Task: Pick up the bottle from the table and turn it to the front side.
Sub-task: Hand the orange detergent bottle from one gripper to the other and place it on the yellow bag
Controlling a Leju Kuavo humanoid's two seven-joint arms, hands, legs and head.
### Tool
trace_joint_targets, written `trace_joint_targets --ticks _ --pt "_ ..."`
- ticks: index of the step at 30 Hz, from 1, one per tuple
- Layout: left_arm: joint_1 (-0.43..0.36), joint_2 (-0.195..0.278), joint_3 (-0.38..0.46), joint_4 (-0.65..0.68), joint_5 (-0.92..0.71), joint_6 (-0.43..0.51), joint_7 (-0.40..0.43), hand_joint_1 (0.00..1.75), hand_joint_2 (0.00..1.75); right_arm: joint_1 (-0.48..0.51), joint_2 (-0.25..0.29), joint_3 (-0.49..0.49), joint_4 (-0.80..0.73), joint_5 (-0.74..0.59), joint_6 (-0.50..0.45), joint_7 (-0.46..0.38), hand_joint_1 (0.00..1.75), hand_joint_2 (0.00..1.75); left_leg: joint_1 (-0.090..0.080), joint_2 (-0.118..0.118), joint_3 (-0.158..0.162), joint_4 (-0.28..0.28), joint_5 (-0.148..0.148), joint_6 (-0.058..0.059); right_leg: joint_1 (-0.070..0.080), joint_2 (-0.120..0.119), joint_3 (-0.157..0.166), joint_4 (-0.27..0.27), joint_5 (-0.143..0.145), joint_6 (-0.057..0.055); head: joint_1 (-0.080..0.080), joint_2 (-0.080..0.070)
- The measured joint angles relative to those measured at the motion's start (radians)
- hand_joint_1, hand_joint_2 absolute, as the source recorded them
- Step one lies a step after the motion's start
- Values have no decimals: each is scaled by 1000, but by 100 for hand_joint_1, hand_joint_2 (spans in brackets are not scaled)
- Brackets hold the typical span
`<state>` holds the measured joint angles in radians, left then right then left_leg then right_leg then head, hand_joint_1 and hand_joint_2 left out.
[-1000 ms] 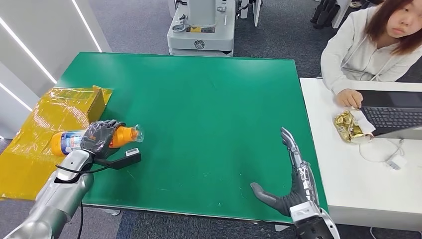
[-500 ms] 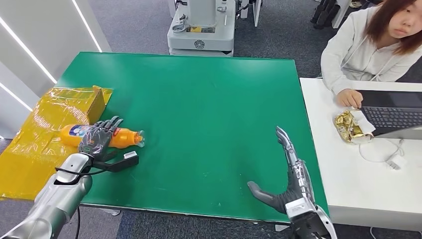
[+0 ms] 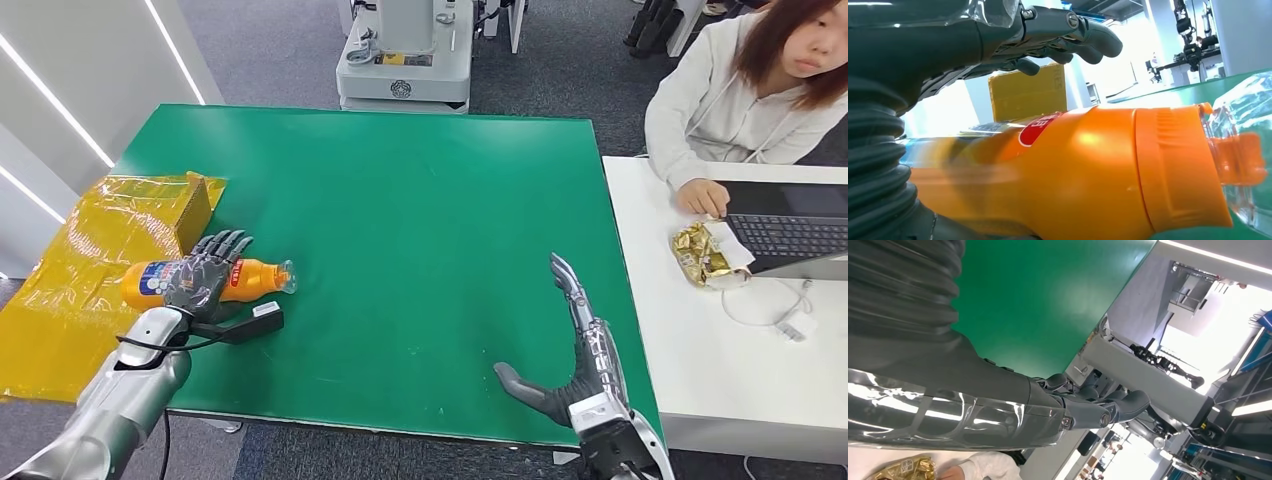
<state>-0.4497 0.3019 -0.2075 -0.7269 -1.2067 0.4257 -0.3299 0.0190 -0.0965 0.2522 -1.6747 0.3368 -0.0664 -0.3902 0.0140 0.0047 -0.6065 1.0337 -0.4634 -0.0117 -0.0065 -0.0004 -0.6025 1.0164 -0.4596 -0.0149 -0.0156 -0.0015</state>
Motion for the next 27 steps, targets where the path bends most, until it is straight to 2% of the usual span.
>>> trace_joint_targets --ticks 2,5,9,11,16,18,20,24,27 --pt "4 -5 2 -7 58 0 -31 0 175 0 0 0 0 1 0 1 0 175 0 0 0 0 0 0 0 0 0 0 0 0 0 0" --pt "28 -31 27 -67 309 -13 -149 0 175 0 2 0 0 4 -1 5 0 175 0 -1 0 0 0 0 0 -1 0 0 0 0 0 0" --pt "102 -98 83 -279 737 -57 -278 0 175 -5 6 2 9 0 -7 9 0 175 -1 0 0 0 0 0 0 0 0 0 0 0 0 0" --pt "138 -130 99 -396 877 -50 -314 0 175 -13 6 5 20 -10 -12 5 0 175 -1 0 0 0 -1 1 0 0 0 -1 0 0 0 0" --pt "215 -164 108 -639 979 64 -368 0 175 -31 6 15 46 -28 -13 -6 0 175 0 -1 0 0 -1 1 0 -1 0 -1 0 0 0 0" --pt "236 -168 108 -705 1003 71 -370 0 175 -36 6 18 54 -34 -13 -9 0 175 0 -1 0 0 -1 1 0 -1 1 -1 0 0 0 0" --pt "251 -171 104 -747 1049 7 -361 0 175 -38 6 19 60 -42 -13 -14 0 175 0 -1 0 0 0 1 0 -1 1 -1 0 0 0 0" --pt "286 -181 53 -799 1118 -192 -320 0 175 -39 6 19 68 -68 -13 -34 0 175 0 -1 0 0 0 1 0 -1 1 -1 0 0 0 0" --pt "310 -194 -7 -822 1122 -244 -309 0 175 -39 6 19 75 -84 -12 -44 0 175 -1 -1 0 0 0 1 0 -1 1 -1 0 1 0 0"
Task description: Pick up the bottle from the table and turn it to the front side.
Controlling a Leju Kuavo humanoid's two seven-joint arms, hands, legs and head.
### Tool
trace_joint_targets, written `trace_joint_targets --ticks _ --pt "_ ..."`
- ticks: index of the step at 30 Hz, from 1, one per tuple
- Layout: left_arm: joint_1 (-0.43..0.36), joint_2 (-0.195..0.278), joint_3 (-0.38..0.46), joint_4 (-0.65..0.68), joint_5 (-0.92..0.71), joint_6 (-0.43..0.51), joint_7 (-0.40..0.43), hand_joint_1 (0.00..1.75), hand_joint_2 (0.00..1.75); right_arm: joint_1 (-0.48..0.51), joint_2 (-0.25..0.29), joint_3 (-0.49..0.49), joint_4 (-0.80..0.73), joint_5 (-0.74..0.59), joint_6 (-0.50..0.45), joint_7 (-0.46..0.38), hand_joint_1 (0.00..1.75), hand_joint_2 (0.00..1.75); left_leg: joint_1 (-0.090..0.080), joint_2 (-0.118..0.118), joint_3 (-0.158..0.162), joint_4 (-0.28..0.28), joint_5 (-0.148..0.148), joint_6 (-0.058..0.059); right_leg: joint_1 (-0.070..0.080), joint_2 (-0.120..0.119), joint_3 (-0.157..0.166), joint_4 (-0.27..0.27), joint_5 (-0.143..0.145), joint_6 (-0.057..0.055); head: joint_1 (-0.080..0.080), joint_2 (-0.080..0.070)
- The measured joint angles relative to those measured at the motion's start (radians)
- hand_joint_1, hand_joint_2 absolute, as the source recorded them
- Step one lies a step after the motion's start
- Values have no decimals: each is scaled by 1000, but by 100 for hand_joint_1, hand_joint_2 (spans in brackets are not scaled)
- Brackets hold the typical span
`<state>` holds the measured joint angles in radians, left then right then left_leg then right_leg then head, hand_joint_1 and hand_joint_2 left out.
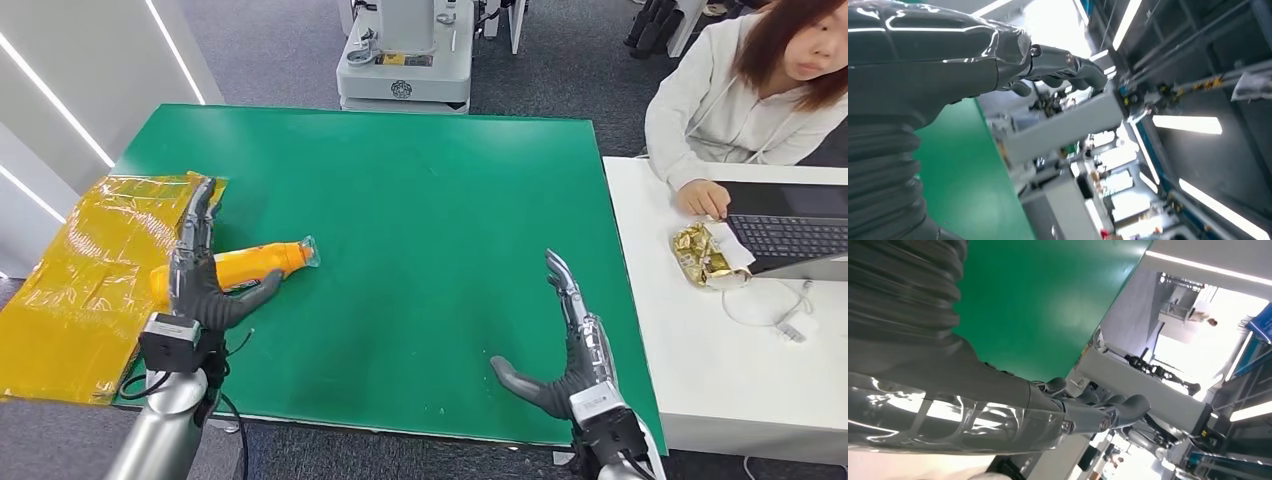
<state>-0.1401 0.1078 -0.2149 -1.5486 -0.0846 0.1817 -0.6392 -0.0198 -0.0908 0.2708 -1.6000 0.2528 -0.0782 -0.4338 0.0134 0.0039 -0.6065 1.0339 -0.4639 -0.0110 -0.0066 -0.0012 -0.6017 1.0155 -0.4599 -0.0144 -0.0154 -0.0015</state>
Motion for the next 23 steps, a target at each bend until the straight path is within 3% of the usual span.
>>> trace_joint_targets --ticks 4,11,23 --pt "24 -20 -83 -21 15 -56 11 0 175 2 1 3 6 -21 -1 -10 0 175 0 0 0 0 0 0 0 0 0 -1 0 0 0 0" --pt "70 -100 -229 -30 94 -81 12 0 175 59 29 7 -32 -37 -31 -19 0 175 0 0 0 0 -2 2 0 0 0 -1 -1 1 0 0" --pt "109 -147 -262 -57 122 -98 43 0 175 163 76 7 -110 -67 -72 -42 0 175 0 0 0 0 -2 2 0 0 0 -1 -1 1 0 0"
